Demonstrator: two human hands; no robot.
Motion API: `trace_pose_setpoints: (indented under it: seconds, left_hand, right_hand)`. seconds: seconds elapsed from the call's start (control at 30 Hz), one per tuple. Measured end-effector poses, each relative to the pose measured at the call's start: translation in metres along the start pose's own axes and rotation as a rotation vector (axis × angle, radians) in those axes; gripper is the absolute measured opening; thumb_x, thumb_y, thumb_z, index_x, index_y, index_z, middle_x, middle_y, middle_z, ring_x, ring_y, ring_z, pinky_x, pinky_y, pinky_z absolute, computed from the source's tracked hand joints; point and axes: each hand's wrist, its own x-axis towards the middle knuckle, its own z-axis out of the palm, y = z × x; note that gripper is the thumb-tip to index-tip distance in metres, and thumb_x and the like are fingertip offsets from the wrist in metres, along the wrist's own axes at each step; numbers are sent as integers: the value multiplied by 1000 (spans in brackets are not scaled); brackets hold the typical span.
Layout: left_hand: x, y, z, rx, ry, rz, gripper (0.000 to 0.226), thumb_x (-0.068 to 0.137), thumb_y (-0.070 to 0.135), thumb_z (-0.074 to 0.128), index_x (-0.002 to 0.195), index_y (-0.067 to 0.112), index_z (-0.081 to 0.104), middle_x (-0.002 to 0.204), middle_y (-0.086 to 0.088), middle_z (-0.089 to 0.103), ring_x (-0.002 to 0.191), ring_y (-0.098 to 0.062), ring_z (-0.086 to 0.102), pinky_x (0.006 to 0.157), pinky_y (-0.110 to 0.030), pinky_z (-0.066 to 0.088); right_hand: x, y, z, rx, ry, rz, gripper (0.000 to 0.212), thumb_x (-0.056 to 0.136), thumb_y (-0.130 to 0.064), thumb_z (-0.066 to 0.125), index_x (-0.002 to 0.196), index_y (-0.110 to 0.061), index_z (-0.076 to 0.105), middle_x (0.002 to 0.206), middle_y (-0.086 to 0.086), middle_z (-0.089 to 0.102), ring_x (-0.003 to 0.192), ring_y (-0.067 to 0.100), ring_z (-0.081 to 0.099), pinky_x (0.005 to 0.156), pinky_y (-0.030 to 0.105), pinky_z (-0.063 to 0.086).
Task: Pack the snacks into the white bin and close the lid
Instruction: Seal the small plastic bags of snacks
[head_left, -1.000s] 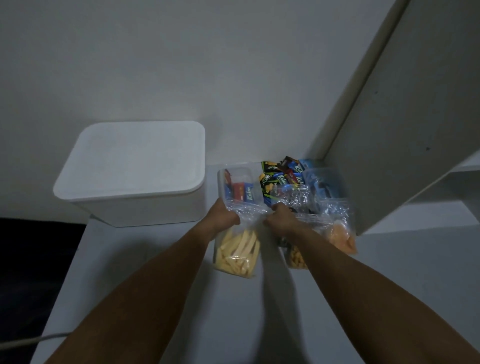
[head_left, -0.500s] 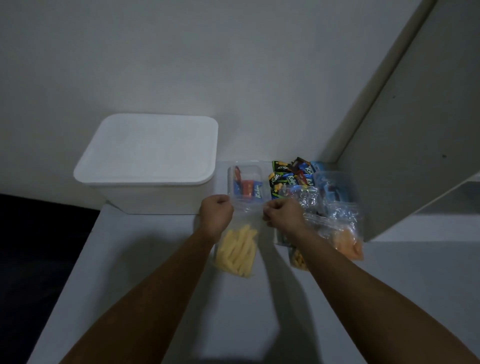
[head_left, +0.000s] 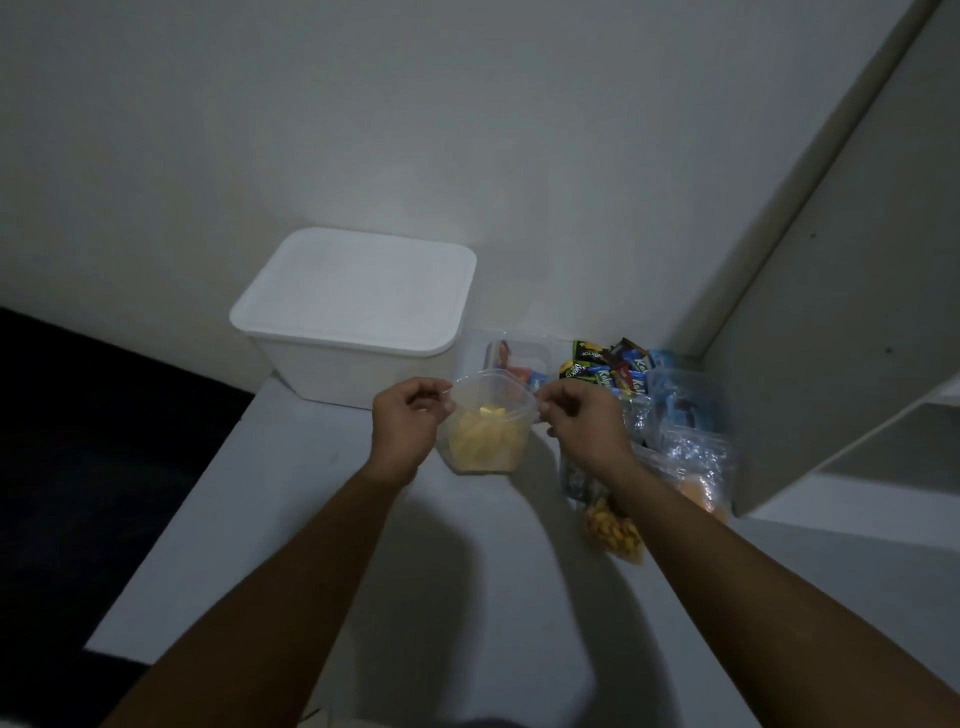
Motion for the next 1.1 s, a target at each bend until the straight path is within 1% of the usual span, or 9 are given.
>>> trace_pose_setpoints:
  seconds: [0.13, 0.3, 0.47, 0.57, 0.63, 0.8, 0.93, 1.07, 1.1]
  left_hand:
    - [-10, 10, -4, -8, 50, 11, 16, 77, -6, 71, 90, 4, 72, 80, -10, 70, 71, -16, 64, 71, -23, 56]
    - [-20, 20, -11, 37, 101, 42, 10, 78, 2, 74, 85, 10, 74, 78, -6, 72, 78, -21, 67, 78, -32, 58]
    - [-29, 29, -14, 57, 149, 70, 10, 76, 2, 76, 85, 7, 75, 76, -2, 72, 74, -14, 67, 79, -26, 55]
    - [-29, 34, -14, 91, 155, 98, 7, 77, 0, 74, 83, 5, 74, 73, 1, 69, 70, -8, 64, 74, -18, 51]
    - [-28, 36, -15, 94, 157, 120, 6, 79, 0, 71, 81, 6, 72, 73, 1, 68, 70, -8, 62, 72, -17, 49]
    - [-20, 42, -22, 4, 48, 145, 15, 76, -2, 74, 77, 10, 66, 74, -1, 66, 70, -8, 62, 72, -23, 55]
    - [-8, 50, -30, -20, 19, 147, 24, 75, -6, 73, 68, 15, 66, 69, -1, 65, 67, -12, 62, 70, -23, 55]
    - [2, 57, -36, -39, -28, 165, 23, 74, -7, 73, 68, 13, 66, 71, -1, 65, 68, -10, 61, 67, -19, 55]
    - [5, 59, -38, -60, -61, 158, 21, 75, -7, 74, 69, 12, 67, 71, -1, 66, 67, -9, 62, 66, -19, 56]
  right_hand:
    - [-4, -3, -12, 9, 32, -81, 8, 85, -9, 70, 91, -10, 73, 80, 1, 69, 73, 14, 64, 74, 37, 59]
    - [-7, -3, -25, -1, 43, -116, 12, 83, -12, 72, 95, -10, 75, 83, 0, 72, 79, 16, 67, 78, 34, 57]
    - [-11, -13, -28, 24, 19, -147, 10, 81, -12, 74, 91, -10, 76, 74, -7, 66, 69, 5, 62, 69, 22, 51]
    - [-13, -20, -27, -4, 26, -151, 8, 83, -13, 73, 90, -11, 75, 72, -13, 63, 68, -1, 59, 65, 16, 47]
    - [-12, -26, -25, -2, 41, -166, 3, 85, -12, 71, 86, -14, 73, 70, -12, 62, 63, -2, 58, 58, 11, 45]
    - [-5, -45, -20, 26, 19, -234, 5, 87, -10, 67, 82, -12, 66, 74, 2, 64, 62, 2, 56, 53, 4, 41]
    - [-2, -62, -17, 22, -73, -254, 4, 85, -13, 70, 85, -10, 67, 78, 1, 67, 67, 4, 59, 58, 6, 46]
    - [3, -74, -10, 1, -46, -231, 7, 86, -10, 69, 85, -3, 70, 72, 0, 64, 60, 3, 56, 47, 9, 44]
    - [5, -76, -9, -6, -30, -233, 6, 86, -9, 69, 84, -4, 69, 70, -2, 63, 59, 2, 55, 48, 9, 43]
